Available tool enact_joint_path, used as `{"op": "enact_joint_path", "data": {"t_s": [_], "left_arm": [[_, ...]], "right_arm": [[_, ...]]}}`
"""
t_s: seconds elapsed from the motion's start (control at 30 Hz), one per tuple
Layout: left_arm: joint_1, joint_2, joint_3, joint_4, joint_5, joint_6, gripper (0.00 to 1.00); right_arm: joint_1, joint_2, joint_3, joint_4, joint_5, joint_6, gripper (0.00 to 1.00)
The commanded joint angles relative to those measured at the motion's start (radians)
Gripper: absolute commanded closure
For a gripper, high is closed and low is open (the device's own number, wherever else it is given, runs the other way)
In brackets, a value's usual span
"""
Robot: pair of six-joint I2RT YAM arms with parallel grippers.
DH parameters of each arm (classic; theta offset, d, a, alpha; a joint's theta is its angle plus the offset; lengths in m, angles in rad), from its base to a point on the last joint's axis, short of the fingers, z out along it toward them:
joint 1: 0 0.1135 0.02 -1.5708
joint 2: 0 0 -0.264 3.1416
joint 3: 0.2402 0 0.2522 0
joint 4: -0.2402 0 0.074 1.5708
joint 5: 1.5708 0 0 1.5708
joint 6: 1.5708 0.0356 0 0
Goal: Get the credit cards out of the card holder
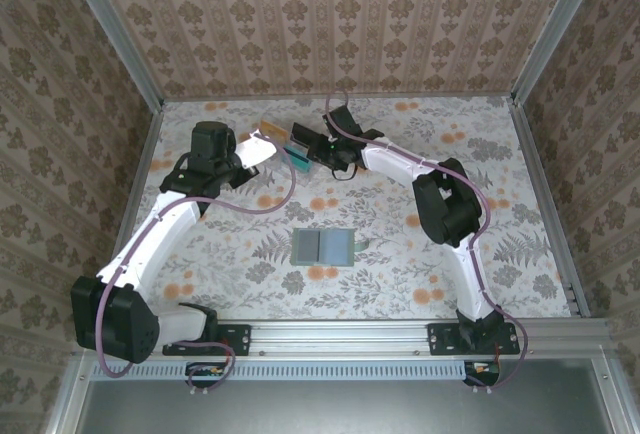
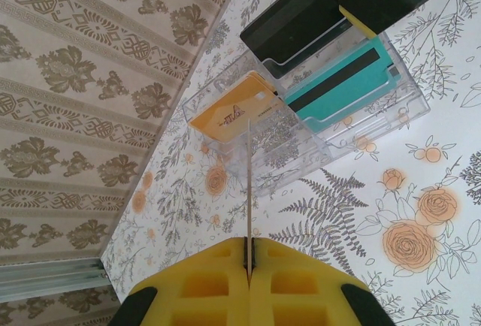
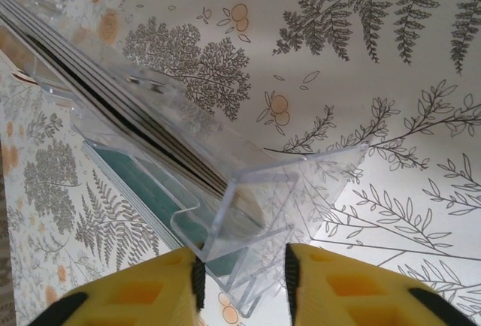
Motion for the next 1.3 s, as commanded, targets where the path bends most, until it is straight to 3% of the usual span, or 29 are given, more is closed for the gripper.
{"op": "enact_joint_path", "data": {"t_s": [0.0,0.73,0.87,1.0,1.17,1.27], "left_arm": [[-0.009,-0.01,-0.013,-0.017,0.006,-0.021,1.0],[-0.051,-0.026,-0.011,-0.052,-0.014,-0.032,1.0],[-0.054,-0.039,-0.02,-0.054,-0.022,-0.039,1.0],[-0.055,-0.053,-0.026,-0.055,-0.038,-0.067,1.0],[-0.054,-0.077,-0.032,-0.054,-0.066,-0.128,1.0],[-0.053,-0.097,-0.034,-0.059,-0.08,-0.157,1.0]], "right_arm": [[-0.014,-0.026,-0.041,-0.037,0.0,-0.007,0.66],[-0.087,-0.165,-0.202,-0.093,-0.182,-0.233,0.72],[-0.085,-0.196,-0.234,-0.075,-0.201,-0.264,0.6],[-0.061,-0.202,-0.28,0.013,-0.196,-0.189,0.54],[0.007,-0.191,-0.324,0.143,-0.104,-0.054,0.4],[0.038,-0.176,-0.337,0.195,-0.033,0.022,0.39]]}}
